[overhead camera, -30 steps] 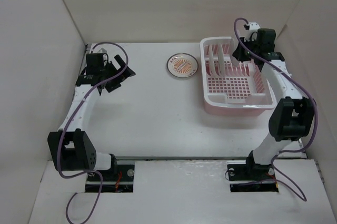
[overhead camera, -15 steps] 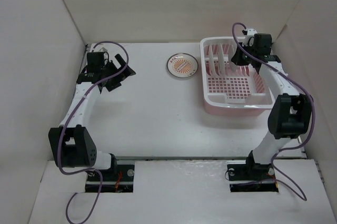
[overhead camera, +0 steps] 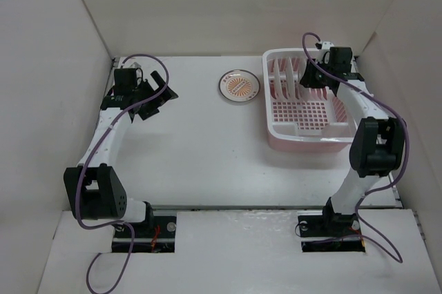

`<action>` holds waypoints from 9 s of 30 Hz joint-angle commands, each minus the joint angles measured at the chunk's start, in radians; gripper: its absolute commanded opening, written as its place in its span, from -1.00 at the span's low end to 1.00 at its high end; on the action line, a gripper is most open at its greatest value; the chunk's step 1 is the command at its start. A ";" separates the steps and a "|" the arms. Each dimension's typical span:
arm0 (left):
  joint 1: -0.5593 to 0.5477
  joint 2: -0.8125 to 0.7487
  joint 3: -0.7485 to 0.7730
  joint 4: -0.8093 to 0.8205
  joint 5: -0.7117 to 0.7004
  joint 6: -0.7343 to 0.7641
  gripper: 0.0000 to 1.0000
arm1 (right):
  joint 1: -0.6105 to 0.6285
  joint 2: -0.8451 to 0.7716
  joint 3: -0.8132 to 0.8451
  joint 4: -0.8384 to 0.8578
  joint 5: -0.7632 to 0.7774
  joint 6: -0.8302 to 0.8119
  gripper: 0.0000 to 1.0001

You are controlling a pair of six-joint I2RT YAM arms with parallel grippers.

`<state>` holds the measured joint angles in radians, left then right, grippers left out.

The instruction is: Load the plates into the dish rack

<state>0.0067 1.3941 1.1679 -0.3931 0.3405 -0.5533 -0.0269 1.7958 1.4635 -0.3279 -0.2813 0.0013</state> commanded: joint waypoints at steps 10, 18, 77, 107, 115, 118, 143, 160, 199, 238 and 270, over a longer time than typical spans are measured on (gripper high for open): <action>-0.005 -0.001 -0.008 0.071 0.037 0.009 1.00 | -0.004 -0.128 0.063 0.044 0.043 0.037 0.46; -0.053 0.124 -0.074 0.315 0.127 -0.059 1.00 | -0.004 -0.306 0.084 0.015 0.209 0.107 1.00; -0.283 1.152 0.762 0.450 0.121 -0.340 -1.00 | 0.281 -0.659 0.084 0.009 -0.045 0.125 1.00; -0.214 0.257 0.533 -0.405 -0.181 -0.197 -1.00 | 0.941 -0.170 0.099 0.029 0.467 -0.454 1.00; -0.165 0.132 0.524 -0.426 0.000 -0.215 -1.00 | 0.941 -0.098 0.110 0.062 0.458 -0.474 0.98; -0.165 0.105 0.524 -0.426 0.028 -0.215 -1.00 | 0.941 -0.087 0.101 0.092 0.494 -0.474 0.93; -0.051 -0.004 0.311 -0.103 0.277 -0.263 0.99 | 0.941 -0.134 0.107 0.111 0.481 -0.390 -1.00; -0.051 -0.053 0.099 -0.033 0.018 -0.050 1.00 | 0.380 -0.470 0.041 0.109 0.327 -0.055 -0.99; -0.080 0.042 0.141 -0.023 0.008 0.038 1.00 | -0.050 -0.024 0.041 0.069 0.103 -0.029 -1.00; -0.080 0.042 0.141 -0.032 0.017 0.058 1.00 | -0.050 -0.176 0.107 -0.011 0.228 0.058 0.70; -0.159 -0.560 0.199 -0.265 -0.288 -0.166 1.00 | 0.206 -1.233 0.050 -0.488 0.557 0.250 1.00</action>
<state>-0.1551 0.8501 1.3685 -0.6495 0.0761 -0.6689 0.1665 0.5575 1.4895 -0.7567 0.1696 0.2356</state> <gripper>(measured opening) 0.997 0.998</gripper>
